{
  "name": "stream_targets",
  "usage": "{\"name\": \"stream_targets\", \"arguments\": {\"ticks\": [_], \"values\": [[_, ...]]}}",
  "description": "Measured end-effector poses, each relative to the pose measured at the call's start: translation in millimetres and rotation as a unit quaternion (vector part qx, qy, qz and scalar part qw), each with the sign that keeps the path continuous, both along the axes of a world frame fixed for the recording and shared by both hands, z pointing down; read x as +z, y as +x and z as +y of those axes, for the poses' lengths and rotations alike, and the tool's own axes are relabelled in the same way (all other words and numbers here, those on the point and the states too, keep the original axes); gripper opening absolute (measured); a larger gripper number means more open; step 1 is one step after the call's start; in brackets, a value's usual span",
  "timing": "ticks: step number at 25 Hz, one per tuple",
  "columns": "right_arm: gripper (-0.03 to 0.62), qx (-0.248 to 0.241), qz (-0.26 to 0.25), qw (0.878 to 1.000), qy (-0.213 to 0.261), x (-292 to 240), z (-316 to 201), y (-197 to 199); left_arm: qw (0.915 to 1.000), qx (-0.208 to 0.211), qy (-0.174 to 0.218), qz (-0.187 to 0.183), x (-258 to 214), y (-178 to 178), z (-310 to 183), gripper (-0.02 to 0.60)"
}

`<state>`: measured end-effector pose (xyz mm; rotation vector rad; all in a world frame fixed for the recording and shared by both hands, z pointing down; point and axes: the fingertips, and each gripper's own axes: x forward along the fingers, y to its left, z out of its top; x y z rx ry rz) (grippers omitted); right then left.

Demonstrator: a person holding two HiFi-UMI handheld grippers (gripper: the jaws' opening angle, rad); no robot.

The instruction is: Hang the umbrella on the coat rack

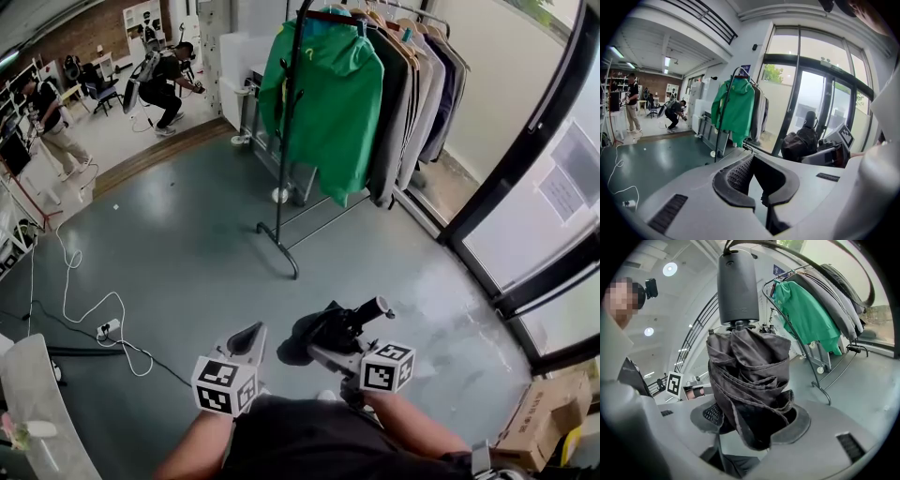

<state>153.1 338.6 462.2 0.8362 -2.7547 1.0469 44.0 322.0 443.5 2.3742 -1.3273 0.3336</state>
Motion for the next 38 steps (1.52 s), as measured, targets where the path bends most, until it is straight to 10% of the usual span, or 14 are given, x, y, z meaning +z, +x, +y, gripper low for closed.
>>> {"name": "stream_targets", "arguments": {"ticks": [19,38], "values": [[0.249,0.035,-0.003,0.999,-0.021,8,17,-91,0.9993,0.036,-0.009,0.007,13,-91,9,0.015],[0.249,0.037,0.002,0.999,-0.031,15,-24,-101,0.9989,0.036,-0.026,0.015,28,-98,-29,0.015]]}}
